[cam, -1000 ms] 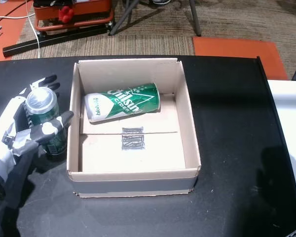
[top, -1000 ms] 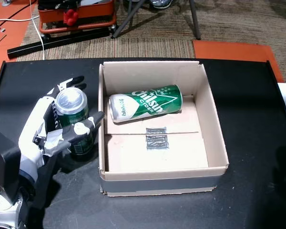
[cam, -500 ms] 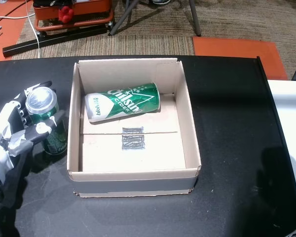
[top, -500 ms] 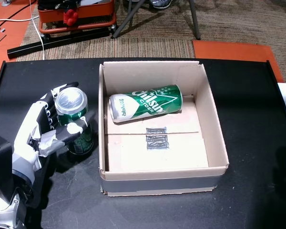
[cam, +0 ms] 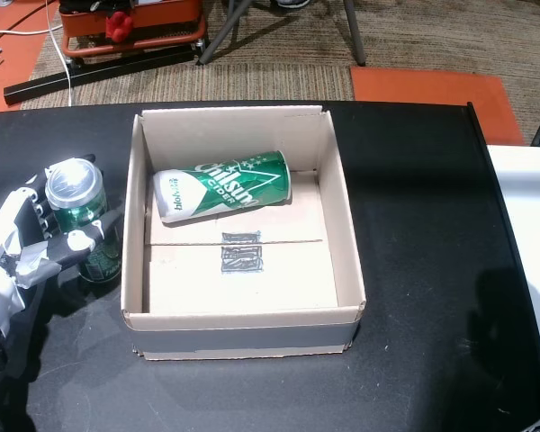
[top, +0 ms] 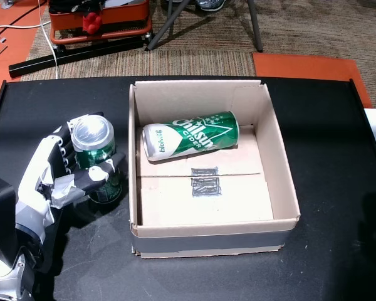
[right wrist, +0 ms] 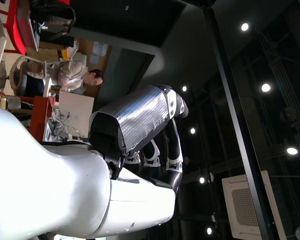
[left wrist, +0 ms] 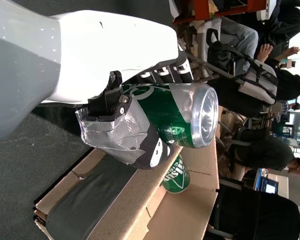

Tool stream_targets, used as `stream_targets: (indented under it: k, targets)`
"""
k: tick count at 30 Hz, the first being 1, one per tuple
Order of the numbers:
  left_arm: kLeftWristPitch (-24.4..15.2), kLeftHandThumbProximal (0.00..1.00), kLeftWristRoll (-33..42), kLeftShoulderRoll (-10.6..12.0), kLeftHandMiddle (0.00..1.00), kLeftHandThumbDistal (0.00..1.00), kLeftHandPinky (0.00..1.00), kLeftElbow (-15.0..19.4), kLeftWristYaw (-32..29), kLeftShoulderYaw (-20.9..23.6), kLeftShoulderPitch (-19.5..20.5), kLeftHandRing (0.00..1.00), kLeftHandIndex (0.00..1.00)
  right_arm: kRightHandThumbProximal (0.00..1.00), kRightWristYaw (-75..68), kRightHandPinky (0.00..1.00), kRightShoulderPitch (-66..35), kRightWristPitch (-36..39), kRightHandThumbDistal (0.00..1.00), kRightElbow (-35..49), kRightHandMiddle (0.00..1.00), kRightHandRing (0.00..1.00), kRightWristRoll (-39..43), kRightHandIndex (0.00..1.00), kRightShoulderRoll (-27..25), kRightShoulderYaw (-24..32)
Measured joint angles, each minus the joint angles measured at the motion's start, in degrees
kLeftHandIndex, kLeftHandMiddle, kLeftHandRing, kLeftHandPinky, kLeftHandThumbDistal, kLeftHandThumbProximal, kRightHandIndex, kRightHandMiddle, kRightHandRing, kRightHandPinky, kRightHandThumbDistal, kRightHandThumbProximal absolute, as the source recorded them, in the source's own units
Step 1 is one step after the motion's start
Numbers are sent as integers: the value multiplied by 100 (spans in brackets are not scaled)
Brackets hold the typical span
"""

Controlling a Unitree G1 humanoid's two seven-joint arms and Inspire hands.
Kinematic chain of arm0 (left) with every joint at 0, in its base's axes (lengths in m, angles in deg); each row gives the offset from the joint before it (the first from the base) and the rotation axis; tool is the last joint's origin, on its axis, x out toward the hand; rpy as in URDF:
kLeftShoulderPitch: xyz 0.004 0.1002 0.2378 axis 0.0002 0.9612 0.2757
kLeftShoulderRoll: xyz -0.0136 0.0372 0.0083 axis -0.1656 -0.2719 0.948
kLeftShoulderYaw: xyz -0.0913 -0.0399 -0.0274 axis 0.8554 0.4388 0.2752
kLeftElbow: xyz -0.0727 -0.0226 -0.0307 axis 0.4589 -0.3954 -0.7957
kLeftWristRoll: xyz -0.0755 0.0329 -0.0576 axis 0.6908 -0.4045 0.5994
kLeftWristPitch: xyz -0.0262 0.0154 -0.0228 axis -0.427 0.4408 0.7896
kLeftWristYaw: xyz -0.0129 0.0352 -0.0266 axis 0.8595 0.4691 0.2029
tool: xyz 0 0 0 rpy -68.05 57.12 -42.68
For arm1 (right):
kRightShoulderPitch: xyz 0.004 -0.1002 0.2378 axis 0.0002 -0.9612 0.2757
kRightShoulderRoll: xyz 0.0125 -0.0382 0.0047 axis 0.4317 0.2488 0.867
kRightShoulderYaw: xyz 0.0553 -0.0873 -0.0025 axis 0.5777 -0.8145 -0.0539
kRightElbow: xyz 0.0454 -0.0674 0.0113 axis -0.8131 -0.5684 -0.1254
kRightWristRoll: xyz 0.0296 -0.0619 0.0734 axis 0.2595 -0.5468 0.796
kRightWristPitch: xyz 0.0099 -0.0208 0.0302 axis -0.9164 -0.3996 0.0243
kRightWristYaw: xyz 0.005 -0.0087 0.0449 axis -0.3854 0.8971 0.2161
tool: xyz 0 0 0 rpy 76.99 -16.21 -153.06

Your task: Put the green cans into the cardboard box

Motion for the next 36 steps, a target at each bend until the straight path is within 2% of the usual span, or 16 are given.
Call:
stream_targets:
  k: [4, 7, 10, 16, 19, 25, 28, 36]
  targets:
    - [38, 0, 1, 0, 74, 73, 71, -3, 12, 8, 0, 74, 81, 1, -5, 25, 0, 0, 71, 0, 7, 14, -3, 3, 0, 5]
    - [72, 0, 0, 0, 75, 73, 70, -6, 57, 5, 0, 74, 82, 1, -5, 25, 1, 0, 72, 0, 7, 15, -4, 3, 0, 7]
    - [99, 0, 3, 1, 74, 73, 69, -6, 59, 15, -1, 73, 81, 0, -8, 26, 3, 0, 68, 0, 6, 14, -6, 2, 0, 7]
    - [99, 0, -30, 2, 72, 72, 62, -7, 197, -14, -1, 70, 80, 0, -3, 25, 10, 1, 70, -9, 5, 13, -5, 1, -2, 7]
    - [99, 0, -20, 2, 68, 73, 59, -7, 200, 0, 0, 67, 75, 0, -4, 25, 11, 1, 71, -9, 5, 14, -5, 1, -2, 7]
    - [98, 0, -25, 2, 64, 71, 59, -7, 242, -9, -1, 65, 67, 1, -7, 25, 10, -1, 71, -9, 5, 13, -5, 2, -2, 9]
    - [96, 0, -24, 3, 63, 72, 59, -8, 242, -8, -1, 65, 66, 0, -6, 25, 11, 5, 68, -9, 6, 14, -6, 2, -2, 11]
    - [96, 0, -18, 4, 62, 72, 58, -7, 234, 6, -1, 64, 64, 0, -5, 25, 10, 9, 71, -10, 6, 14, -5, 3, -3, 12]
